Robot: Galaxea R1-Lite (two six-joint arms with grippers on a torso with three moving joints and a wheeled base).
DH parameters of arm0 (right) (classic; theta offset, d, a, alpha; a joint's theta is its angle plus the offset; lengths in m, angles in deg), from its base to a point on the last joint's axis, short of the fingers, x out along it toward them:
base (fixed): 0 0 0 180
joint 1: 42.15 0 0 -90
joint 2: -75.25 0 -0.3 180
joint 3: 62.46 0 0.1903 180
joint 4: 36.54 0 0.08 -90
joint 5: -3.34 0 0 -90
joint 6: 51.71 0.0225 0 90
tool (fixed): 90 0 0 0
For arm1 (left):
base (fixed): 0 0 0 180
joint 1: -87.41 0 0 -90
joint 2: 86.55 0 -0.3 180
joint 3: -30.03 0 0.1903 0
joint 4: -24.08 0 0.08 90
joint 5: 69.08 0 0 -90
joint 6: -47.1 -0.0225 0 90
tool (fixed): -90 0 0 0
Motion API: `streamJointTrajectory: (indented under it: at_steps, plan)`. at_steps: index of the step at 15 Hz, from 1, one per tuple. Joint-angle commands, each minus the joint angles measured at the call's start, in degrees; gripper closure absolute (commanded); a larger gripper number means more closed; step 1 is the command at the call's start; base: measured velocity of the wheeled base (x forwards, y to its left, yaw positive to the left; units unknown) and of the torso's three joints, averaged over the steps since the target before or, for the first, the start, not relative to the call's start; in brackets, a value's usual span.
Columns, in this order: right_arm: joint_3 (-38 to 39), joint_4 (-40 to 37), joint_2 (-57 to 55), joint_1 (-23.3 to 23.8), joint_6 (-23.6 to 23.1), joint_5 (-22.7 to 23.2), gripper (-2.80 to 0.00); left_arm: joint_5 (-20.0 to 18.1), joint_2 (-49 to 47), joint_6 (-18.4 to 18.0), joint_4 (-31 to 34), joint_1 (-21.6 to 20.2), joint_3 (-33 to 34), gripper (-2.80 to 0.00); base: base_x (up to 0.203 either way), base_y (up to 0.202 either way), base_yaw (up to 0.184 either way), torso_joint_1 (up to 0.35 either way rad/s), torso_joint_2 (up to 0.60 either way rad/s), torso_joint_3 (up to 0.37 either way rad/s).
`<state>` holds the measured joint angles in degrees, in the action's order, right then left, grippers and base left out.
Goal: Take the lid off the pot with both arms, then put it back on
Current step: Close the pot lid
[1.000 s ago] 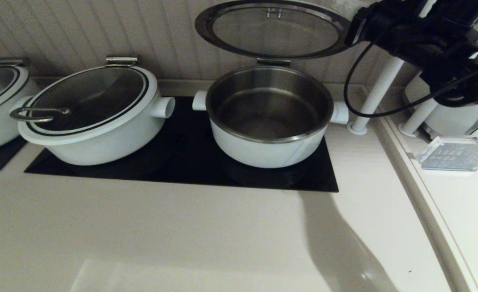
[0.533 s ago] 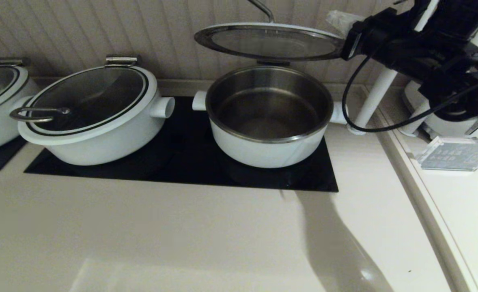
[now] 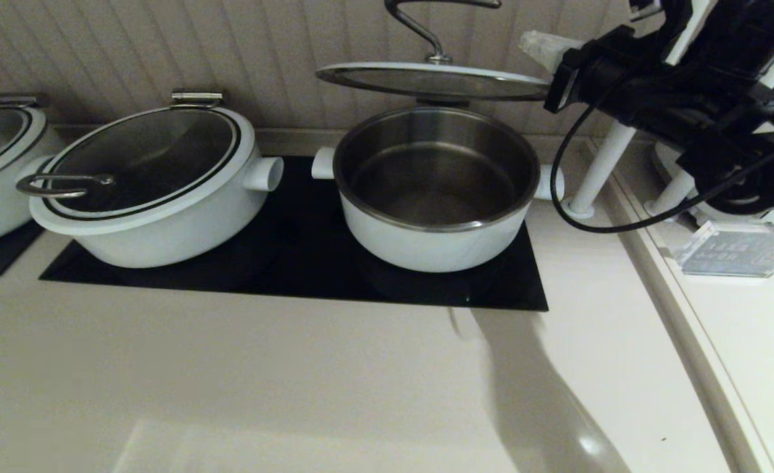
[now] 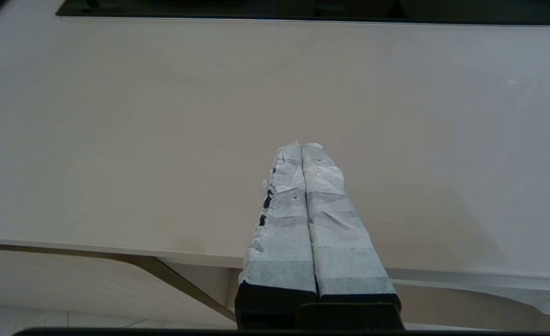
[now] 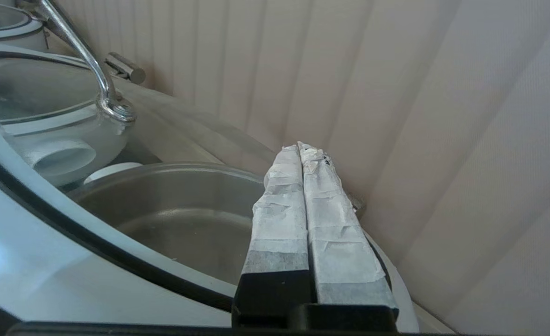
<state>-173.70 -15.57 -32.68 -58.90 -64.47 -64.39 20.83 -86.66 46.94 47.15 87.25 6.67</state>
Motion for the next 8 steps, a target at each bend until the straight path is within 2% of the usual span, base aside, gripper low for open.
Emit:
streamJointTrajectory:
  at_steps: [1, 8]
  plan:
    - [1.37, 0.57, 0.43, -0.04, -0.07, 0.11, 0.0, 0.0, 0.02, 0.07, -0.05, -0.02, 0.0, 0.0, 0.0, 0.0, 0.0, 0.0, 0.0, 0.0]
    - [6.65, 3.69, 1.49, -0.12, -0.07, 0.14, 0.0, 0.0, 0.02, -0.02, -0.05, -0.02, 0.0, 0.0, 0.0, 0.0, 0.0, 0.0, 0.0, 0.0]
